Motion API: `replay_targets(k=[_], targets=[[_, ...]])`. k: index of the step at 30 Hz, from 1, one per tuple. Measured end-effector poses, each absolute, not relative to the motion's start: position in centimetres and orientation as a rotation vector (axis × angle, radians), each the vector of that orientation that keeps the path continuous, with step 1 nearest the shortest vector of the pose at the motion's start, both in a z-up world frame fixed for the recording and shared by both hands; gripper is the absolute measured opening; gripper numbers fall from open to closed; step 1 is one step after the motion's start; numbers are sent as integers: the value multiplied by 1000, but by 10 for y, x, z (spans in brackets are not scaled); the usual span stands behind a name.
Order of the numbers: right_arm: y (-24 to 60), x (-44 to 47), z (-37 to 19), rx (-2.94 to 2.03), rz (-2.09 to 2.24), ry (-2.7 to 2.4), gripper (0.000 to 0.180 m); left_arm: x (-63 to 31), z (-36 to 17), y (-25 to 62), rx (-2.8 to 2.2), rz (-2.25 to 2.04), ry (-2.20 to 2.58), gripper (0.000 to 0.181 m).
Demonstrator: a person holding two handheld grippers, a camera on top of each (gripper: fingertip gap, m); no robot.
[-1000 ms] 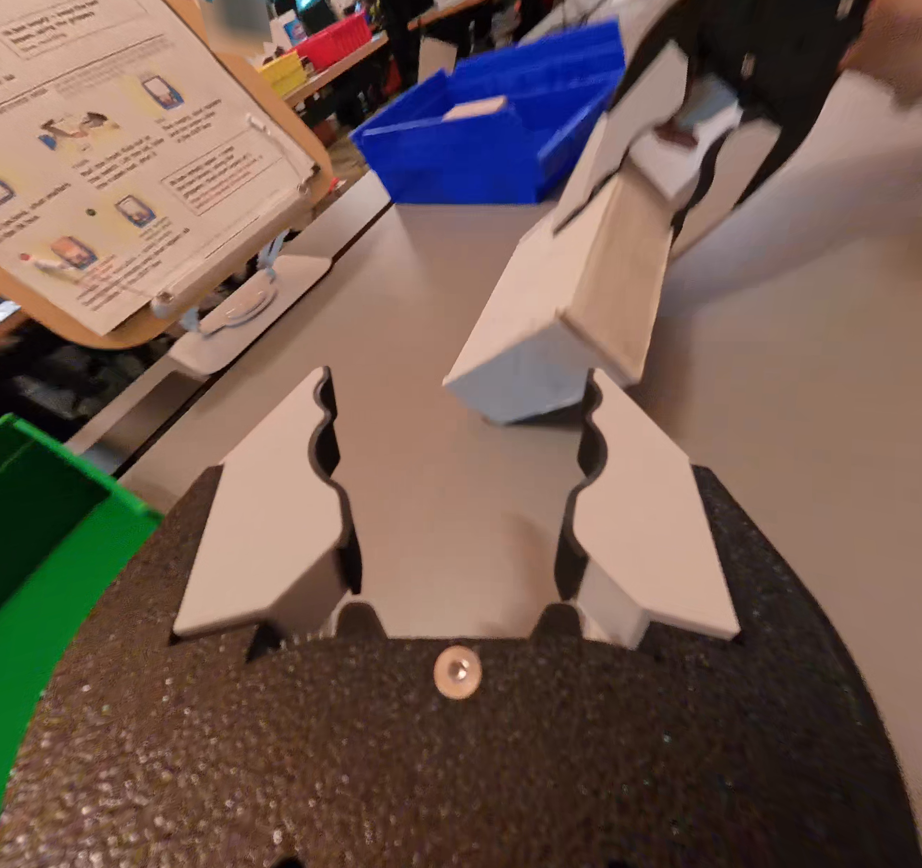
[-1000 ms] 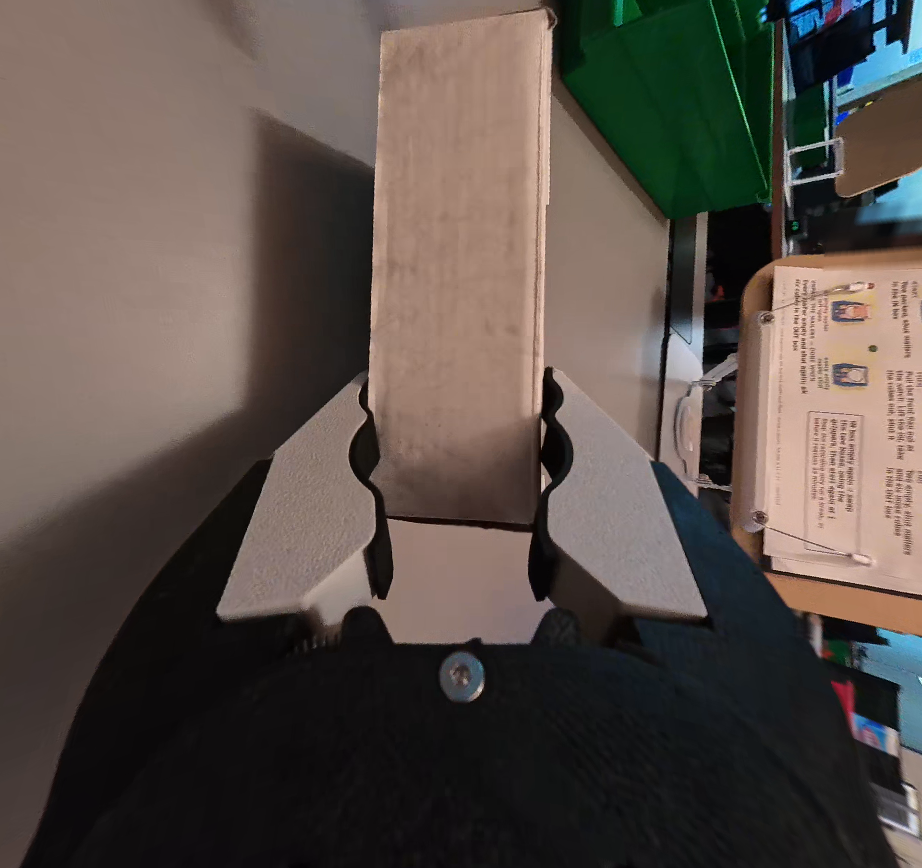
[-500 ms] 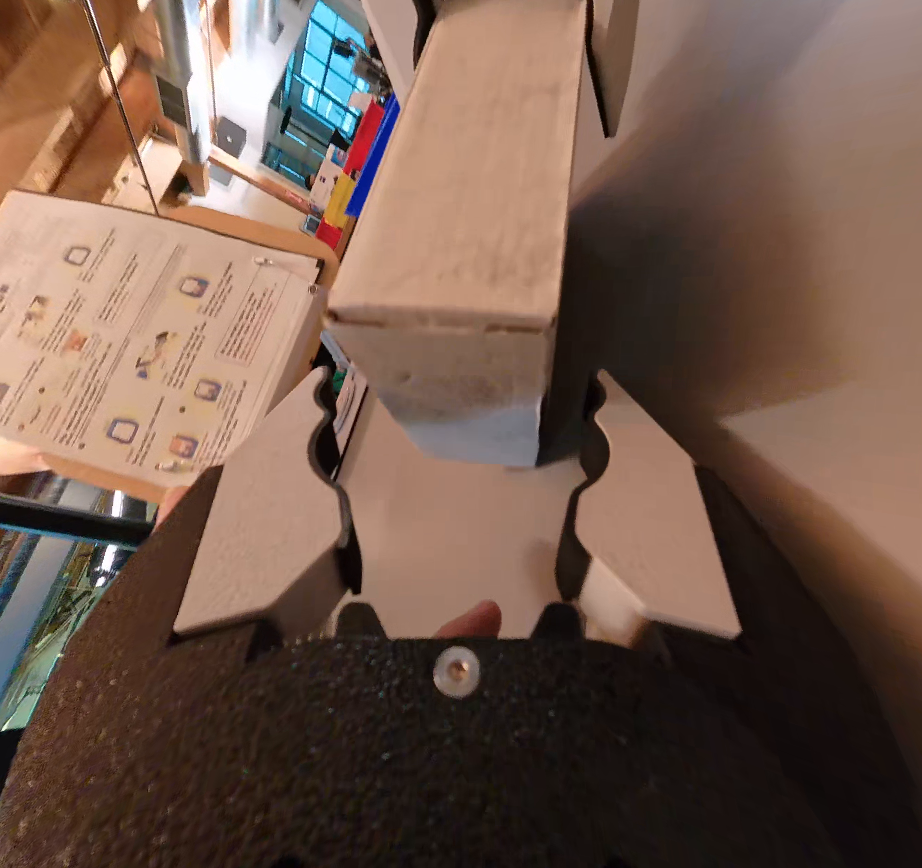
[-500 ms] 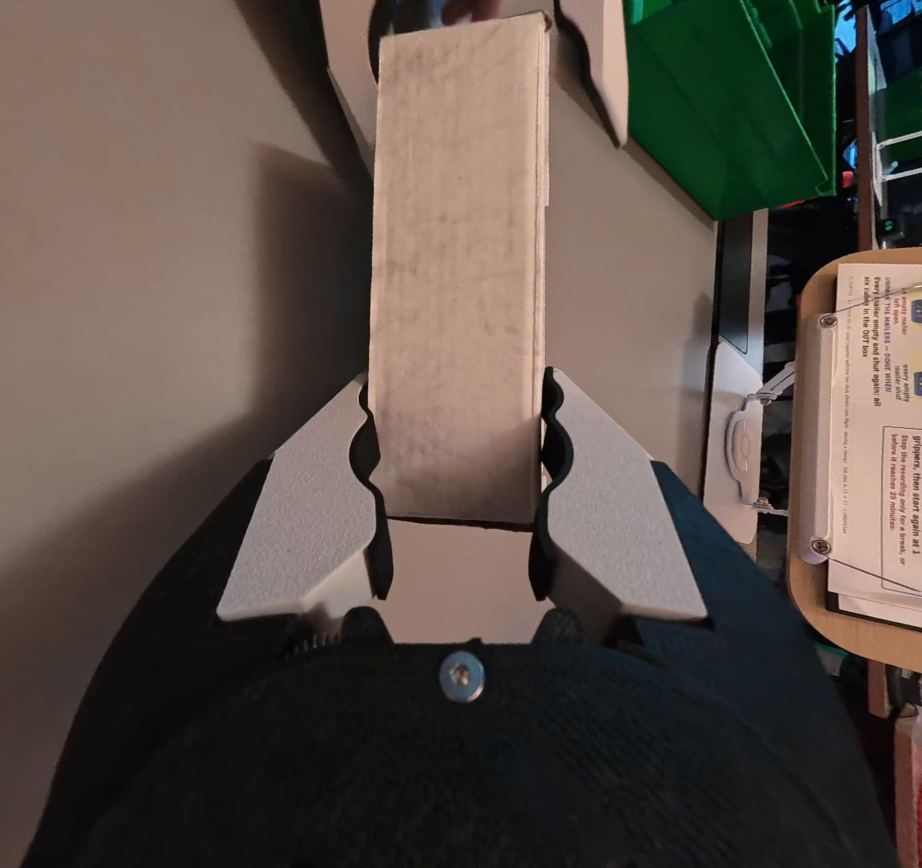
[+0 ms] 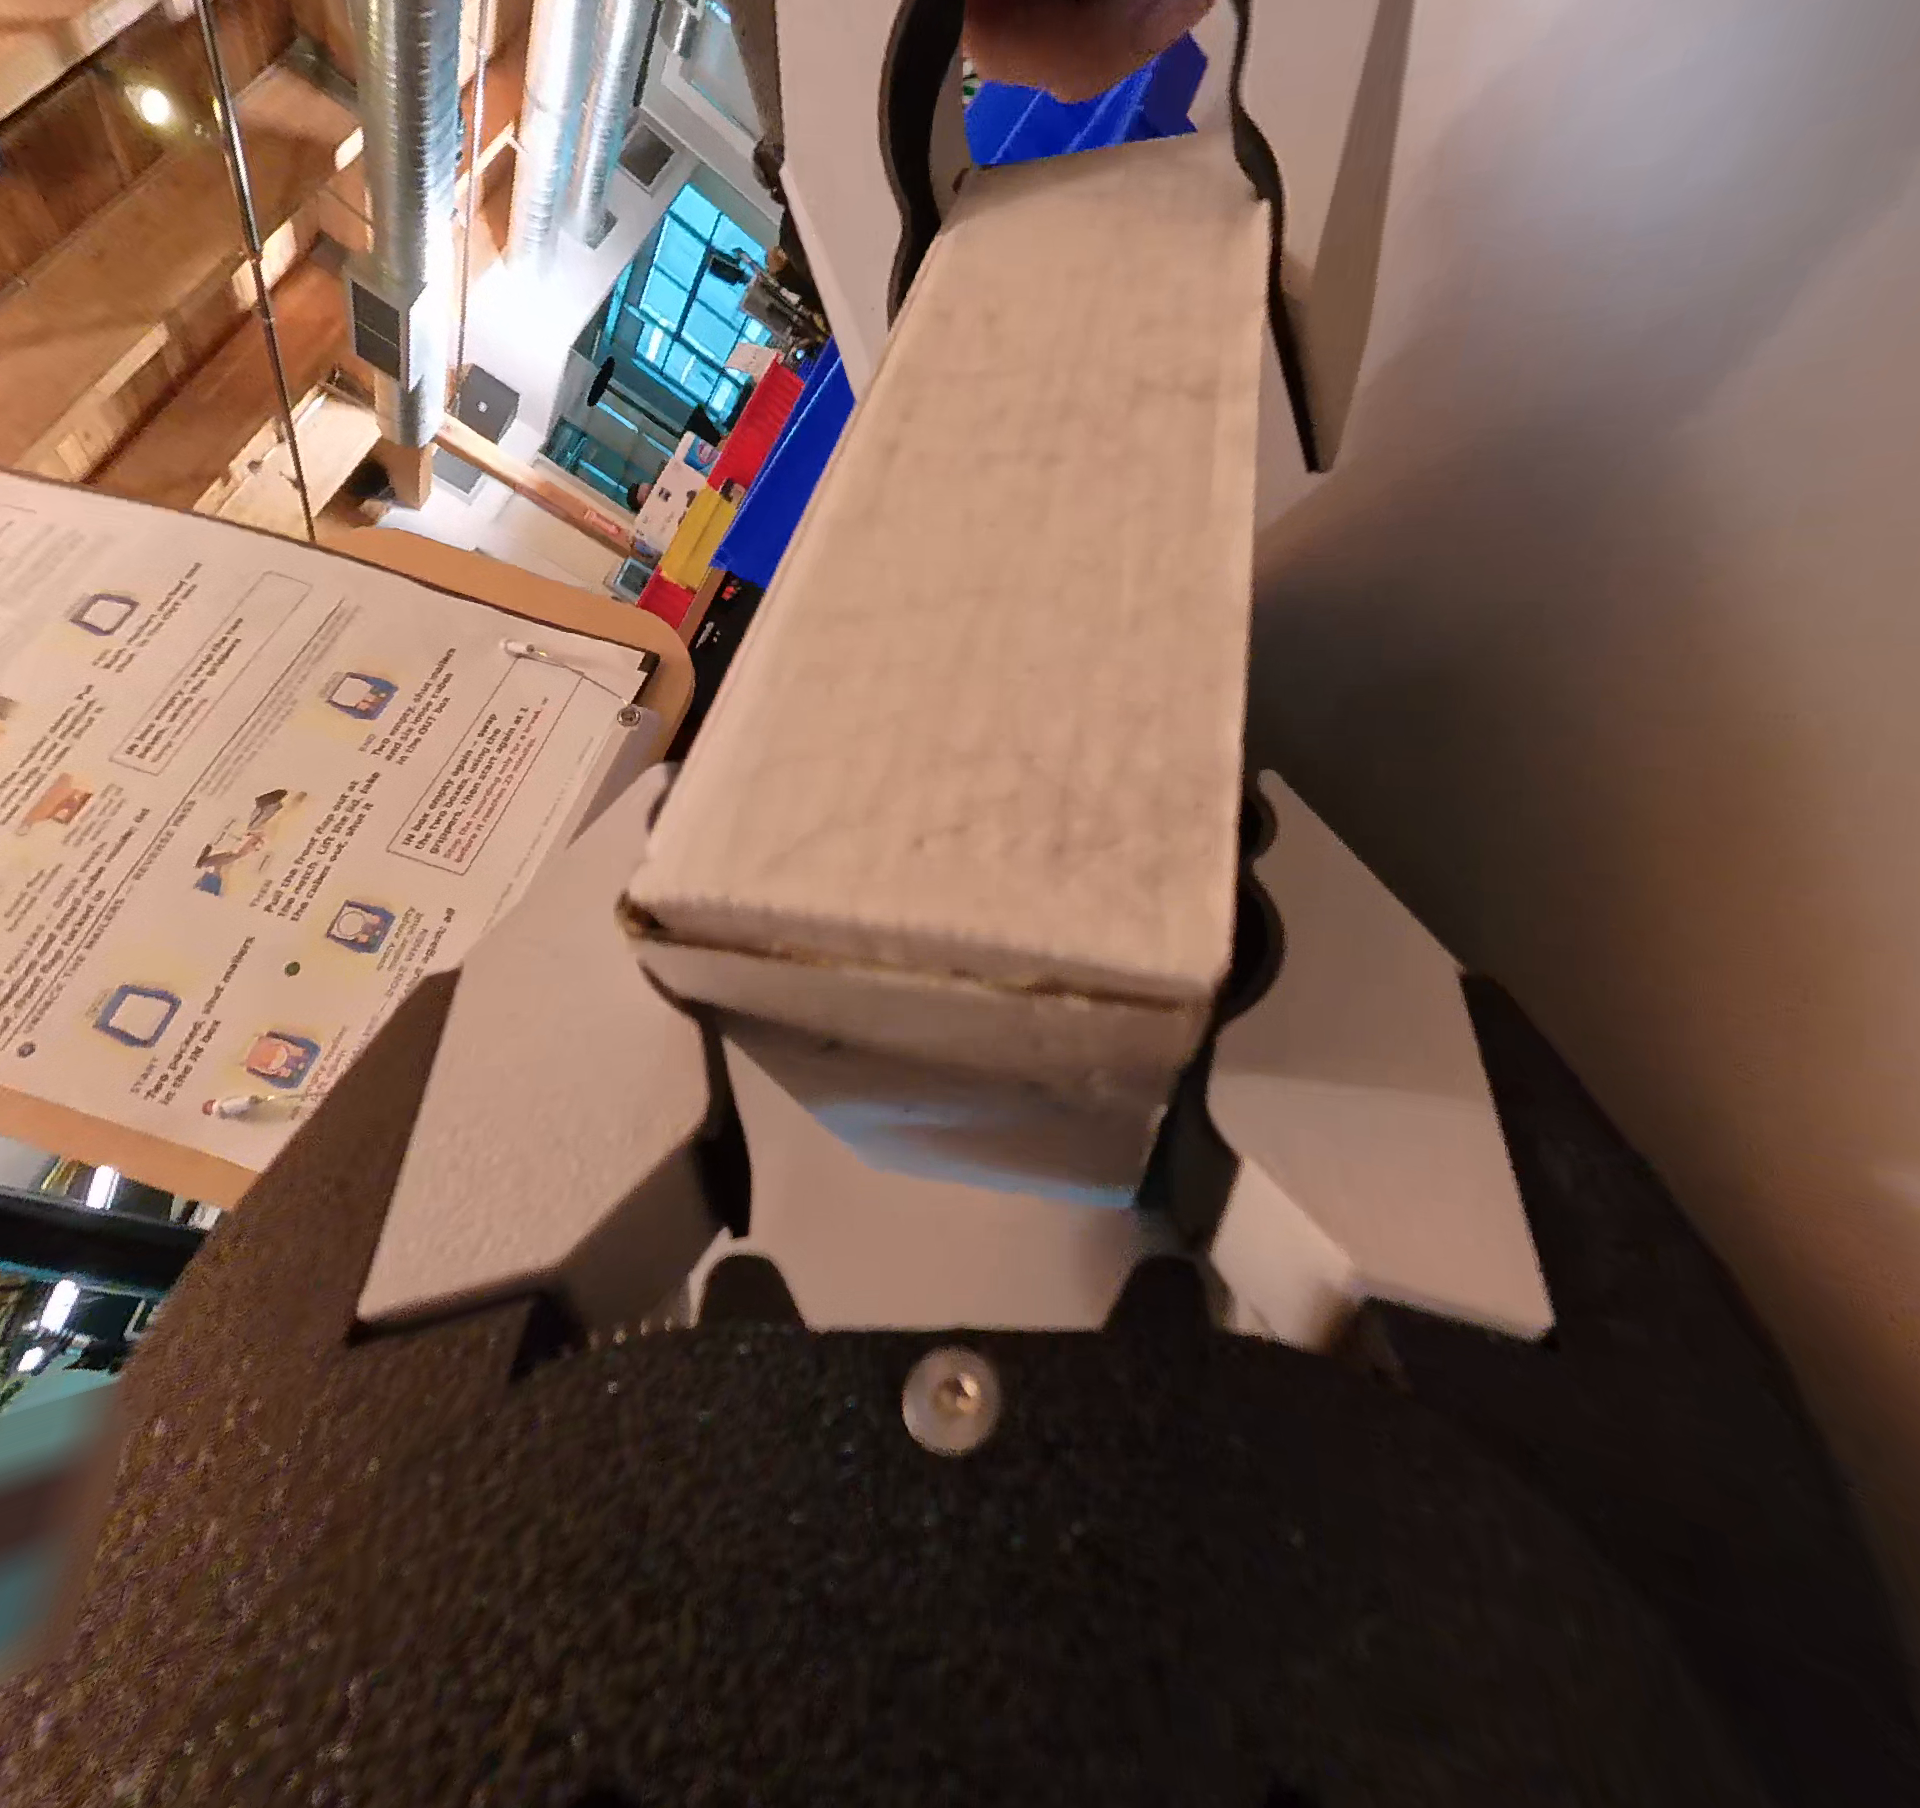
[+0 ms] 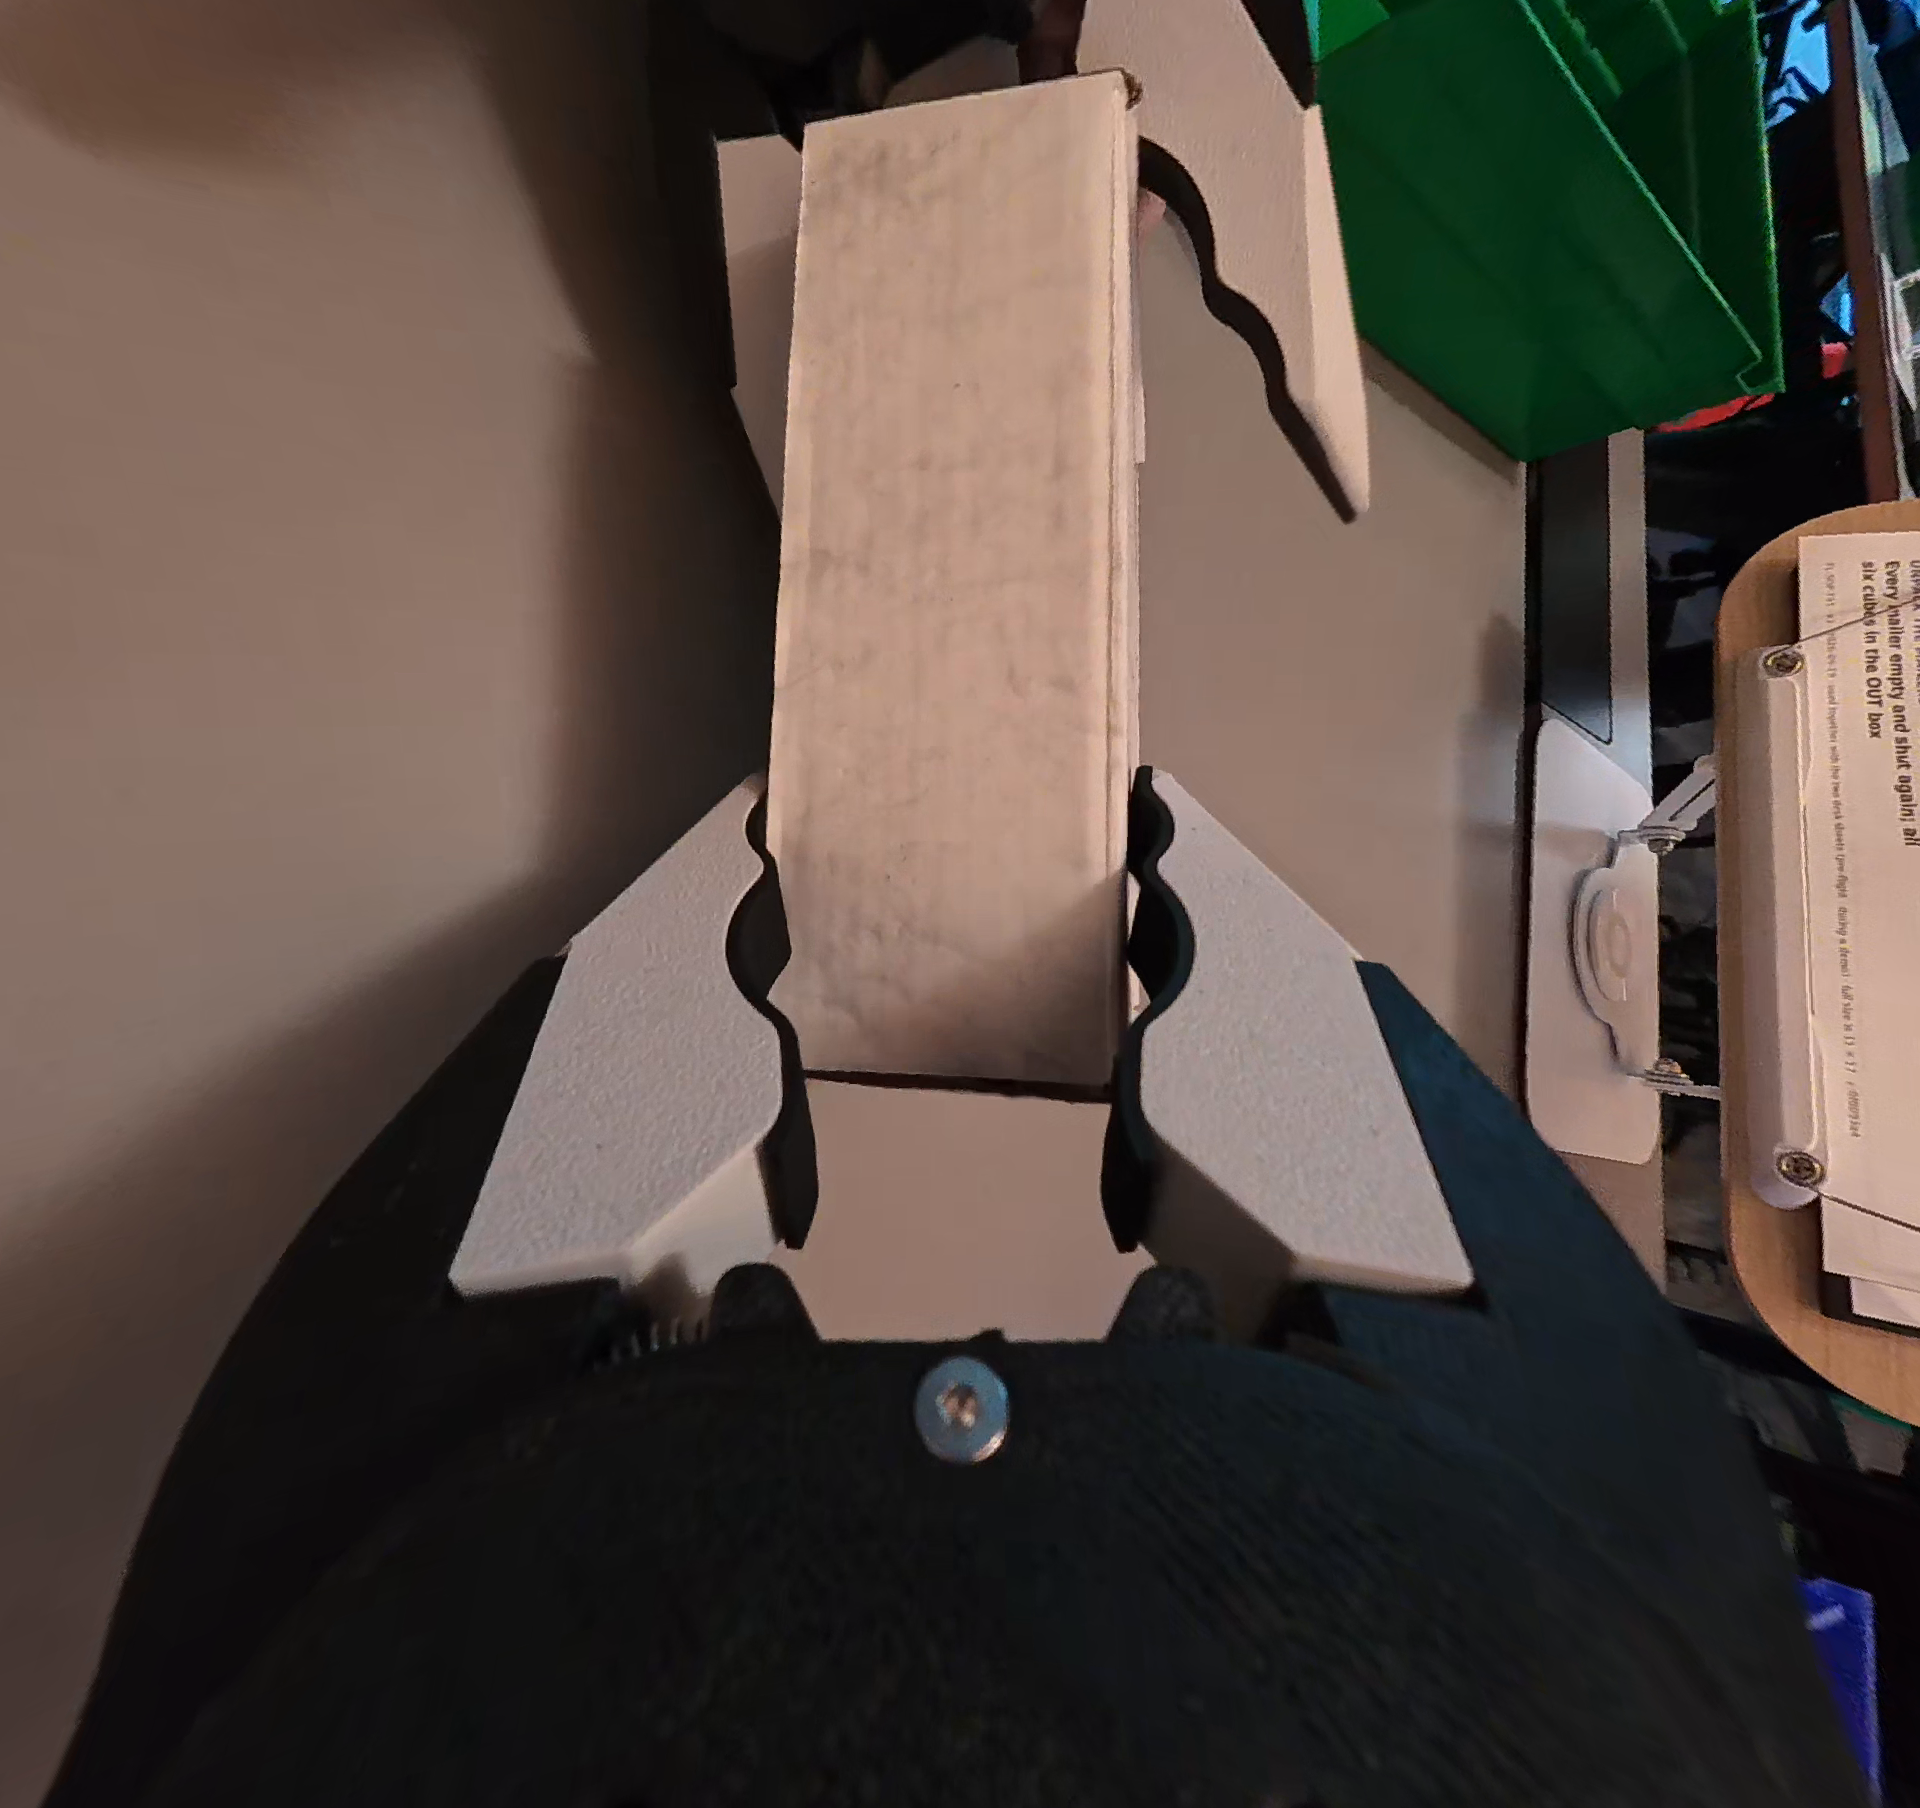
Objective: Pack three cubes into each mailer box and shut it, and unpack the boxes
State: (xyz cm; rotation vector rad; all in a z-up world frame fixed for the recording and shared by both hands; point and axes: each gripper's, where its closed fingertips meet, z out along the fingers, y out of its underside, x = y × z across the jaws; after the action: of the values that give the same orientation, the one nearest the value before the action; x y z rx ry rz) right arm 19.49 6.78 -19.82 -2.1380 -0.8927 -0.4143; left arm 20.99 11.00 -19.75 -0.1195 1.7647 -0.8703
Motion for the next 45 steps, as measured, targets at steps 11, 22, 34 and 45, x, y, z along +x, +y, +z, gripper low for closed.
replay_targets(k=[11,22,34,45], targets=[[62,197,-197,-2156,-362,-873,66,208,-203,110,-39,-862,1766,83],[58,179,-137,-1984,-984,-954,65,183,-190,114,-415,-1189,2004,78],[84,141,-131,-2050,-795,-1049,36,143,-226,97,-730,-1325,2355,76],[86,117,-140,-2131,-598,-1098,44,128,-227,94,-784,-1364,2385,77]])
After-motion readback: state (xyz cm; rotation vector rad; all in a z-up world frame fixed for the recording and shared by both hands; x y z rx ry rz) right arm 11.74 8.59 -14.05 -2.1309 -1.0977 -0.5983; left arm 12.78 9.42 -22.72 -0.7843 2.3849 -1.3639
